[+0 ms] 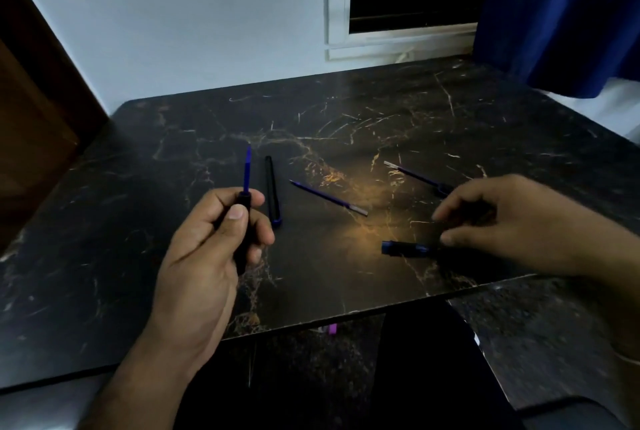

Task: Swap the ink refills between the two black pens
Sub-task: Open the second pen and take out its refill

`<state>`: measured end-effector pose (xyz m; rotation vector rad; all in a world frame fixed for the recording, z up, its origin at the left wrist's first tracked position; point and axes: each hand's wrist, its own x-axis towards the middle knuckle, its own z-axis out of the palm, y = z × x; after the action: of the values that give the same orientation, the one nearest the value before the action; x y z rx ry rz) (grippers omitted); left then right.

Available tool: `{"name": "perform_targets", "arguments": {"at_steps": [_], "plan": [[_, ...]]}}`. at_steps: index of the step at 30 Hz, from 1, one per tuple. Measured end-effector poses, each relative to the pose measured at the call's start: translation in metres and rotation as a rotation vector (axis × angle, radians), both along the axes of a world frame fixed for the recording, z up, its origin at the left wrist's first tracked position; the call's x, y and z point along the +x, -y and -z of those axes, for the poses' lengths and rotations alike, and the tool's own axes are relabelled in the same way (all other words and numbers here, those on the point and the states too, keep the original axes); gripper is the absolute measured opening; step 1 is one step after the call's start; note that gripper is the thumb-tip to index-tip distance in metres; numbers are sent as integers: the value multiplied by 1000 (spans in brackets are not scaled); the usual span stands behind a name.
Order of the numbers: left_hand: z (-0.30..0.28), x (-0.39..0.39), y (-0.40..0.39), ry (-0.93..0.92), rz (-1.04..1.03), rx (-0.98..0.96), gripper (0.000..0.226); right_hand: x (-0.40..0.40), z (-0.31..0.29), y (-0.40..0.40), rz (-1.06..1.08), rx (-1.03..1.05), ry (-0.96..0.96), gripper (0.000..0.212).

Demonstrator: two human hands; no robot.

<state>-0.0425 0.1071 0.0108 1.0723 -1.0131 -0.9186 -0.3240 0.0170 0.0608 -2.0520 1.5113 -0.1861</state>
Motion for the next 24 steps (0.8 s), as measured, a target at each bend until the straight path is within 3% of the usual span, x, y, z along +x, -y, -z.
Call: {"name": "perform_targets", "arguments": {"at_steps": [8, 12, 16, 19, 24], "plan": [[-2, 4, -2, 34, 20, 7, 26, 13, 15, -5, -65, -5, -14, 27], [5, 3, 2, 344, 50, 41, 22, 25, 27, -7, -107, -113, 1, 10], [7, -5, 3, 691, 111, 87, 15, 32, 27, -11, -55, -232, 243, 12], [4, -8, 0, 750, 108, 102, 13, 36, 18, -16, -57, -377, 417, 18], [-3, -10, -1, 795, 61, 110, 13, 41, 16, -20, -132, -563, 456, 20]]}}
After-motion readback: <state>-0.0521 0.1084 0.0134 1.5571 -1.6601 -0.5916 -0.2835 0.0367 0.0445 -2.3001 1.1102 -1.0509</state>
